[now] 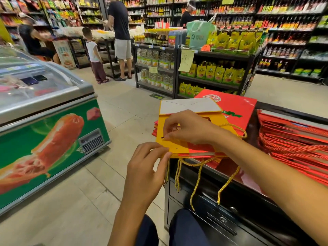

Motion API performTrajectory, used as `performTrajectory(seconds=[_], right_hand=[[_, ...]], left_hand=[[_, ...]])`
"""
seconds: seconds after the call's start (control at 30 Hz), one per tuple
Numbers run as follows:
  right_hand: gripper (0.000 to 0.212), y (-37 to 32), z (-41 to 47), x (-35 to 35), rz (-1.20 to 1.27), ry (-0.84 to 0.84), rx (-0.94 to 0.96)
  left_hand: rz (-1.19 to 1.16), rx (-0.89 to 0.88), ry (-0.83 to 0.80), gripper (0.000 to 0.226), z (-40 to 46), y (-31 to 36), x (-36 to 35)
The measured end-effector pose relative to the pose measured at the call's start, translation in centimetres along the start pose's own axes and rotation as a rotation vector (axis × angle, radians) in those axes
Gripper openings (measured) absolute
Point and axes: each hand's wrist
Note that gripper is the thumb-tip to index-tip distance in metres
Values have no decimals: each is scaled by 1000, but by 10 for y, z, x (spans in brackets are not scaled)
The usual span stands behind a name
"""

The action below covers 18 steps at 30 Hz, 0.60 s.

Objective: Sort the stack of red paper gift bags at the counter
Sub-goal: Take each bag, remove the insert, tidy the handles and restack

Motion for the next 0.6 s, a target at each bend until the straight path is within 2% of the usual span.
performTrajectory(seconds=[0.1, 0.23, 0.6], right_hand=[[2, -2, -13, 18, 25, -10, 7], [3, -6, -28, 34, -105, -127, 41], [8, -18, -30, 31, -166, -151, 123]], left_hand=[[57, -44, -1, 21, 0, -2, -1], [105, -100, 48, 21, 1, -3, -2], [157, -132, 52, 23, 0, -5, -4]])
Point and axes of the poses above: each hand's wrist, its own z-axis towards the middle knuckle, its own x-axis out of the back of the hand, y = z × x, and after that the axes turned 8 degrees about z, right-handed
